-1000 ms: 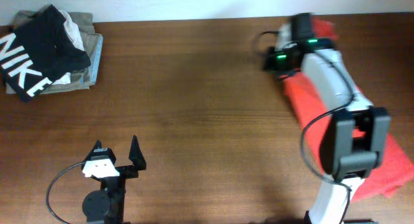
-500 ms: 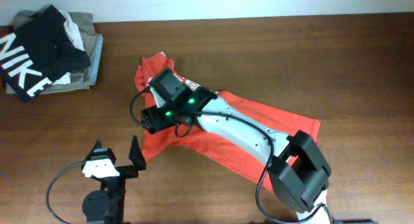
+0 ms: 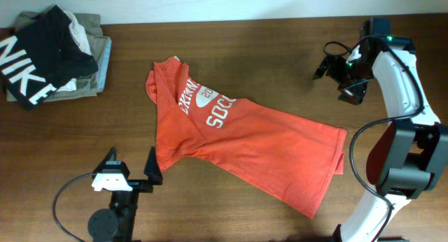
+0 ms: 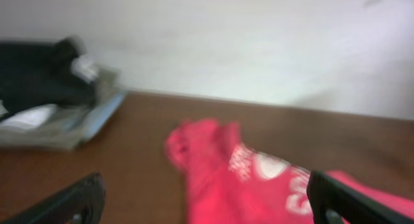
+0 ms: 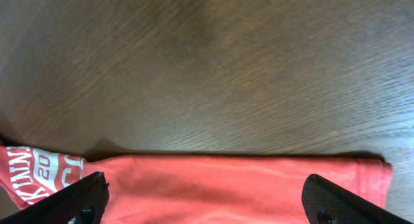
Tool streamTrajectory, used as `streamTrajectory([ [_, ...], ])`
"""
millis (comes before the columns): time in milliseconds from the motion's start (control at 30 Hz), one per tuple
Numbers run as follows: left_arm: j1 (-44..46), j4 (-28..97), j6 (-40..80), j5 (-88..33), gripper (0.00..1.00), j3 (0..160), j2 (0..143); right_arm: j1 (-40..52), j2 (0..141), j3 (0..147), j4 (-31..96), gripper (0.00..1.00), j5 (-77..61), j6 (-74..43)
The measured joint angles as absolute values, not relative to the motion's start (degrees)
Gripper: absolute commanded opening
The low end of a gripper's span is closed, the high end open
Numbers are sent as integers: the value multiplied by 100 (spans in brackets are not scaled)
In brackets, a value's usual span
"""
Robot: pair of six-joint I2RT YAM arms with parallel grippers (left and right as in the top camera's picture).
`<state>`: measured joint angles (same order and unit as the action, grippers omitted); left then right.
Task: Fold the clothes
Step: 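Grasp the red T-shirt with the right gripper and drag it leftward, then reach the left gripper to the shirt's upper part and grasp it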
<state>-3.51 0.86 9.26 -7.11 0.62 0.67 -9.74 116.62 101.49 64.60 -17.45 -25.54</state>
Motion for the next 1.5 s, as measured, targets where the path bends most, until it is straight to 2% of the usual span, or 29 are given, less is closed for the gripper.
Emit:
streamTrajectory([
  [100, -351, -972, 1037, -2034, 99, 75, 62, -1009, 11662, 10149, 6471, 99, -1747, -2552],
  [200, -351, -443, 1164, -2294, 99, 873, 735, -1009, 11662, 10147, 6486, 99, -1747, -2556],
  [267, -351, 38, 1155, -2475, 99, 2084, 2150, -1009, 11640, 10147, 6488, 99, -1747, -2554],
  [333, -183, 1330, 849, -2856, 99, 3983, 4355, -1009, 11611, 10147, 6473, 99, -1747, -2556],
  [367, -78, 2058, 709, -2947, 99, 4589, 5011, -1009, 11609, 10147, 6477, 99, -1750, -2552],
  [433, 189, 2320, 539, -3437, 99, 5625, 6324, -1009, 11596, 10147, 6473, 99, -1747, -2554],
  [500, 657, 2936, 633, -3000, 99, 6241, 7076, -1009, 11592, 10147, 6475, 99, -1747, -2552],
  [567, 1476, 4047, 1068, -1358, 99, 6849, 7719, -1009, 11590, 10147, 6473, 99, -1750, -2554],
  [633, 2097, 4110, 1315, -600, 99, 7094, 8438, -1009, 11587, 10147, 6471, 99, -1747, -2556],
  [933, 2180, 4226, 2733, -202, 99, 7107, 10425, -1009, 11587, 10147, 6471, 99, -1747, -2556],
  [1033, 2252, 4226, 2823, -80, 91, 7107, 10975, -1009, 11587, 10147, 6473, 99, -1747, -2554],
  [1067, 2340, 4226, 2836, 8, 83, 7107, 11026, -1009, 11587, 10147, 6473, 99, -1747, -2554],
  [1167, 2421, 4355, 2856, 165, 72, 7107, 11026, -1009, 11587, 10147, 6473, 99, -1747, -2554],
  [1200, 2421, 4466, 2856, 279, 66, 7111, 11026, -1009, 11587, 10147, 6471, 99, -1747, -2554],
  [1233, 2421, 4571, 2856, 425, 51, 7111, 11026, -1009, 11587, 10147, 6473, 99, -1747, -2556],
  [1300, 2421, 4617, 2851, 543, 41, 7111, 11026, -1009, 11587, 10147, 6473, 99, -1747, -2556],
  [1333, 2421, 4652, 2853, 607, 30, 7111, 11026, -1009, 11587, 10147, 6473, 99, -1747, -2556],
  [1400, 2421, 4654, 2851, 650, 16, 7111, 11026, -1009, 11587, 10147, 6471, 99, -1747, -2558],
  [1500, 2421, 4659, 2853, 659, 0, 7111, 11026, -1009, 11587, 10147, 6473, 99, -1747, -2556],
])
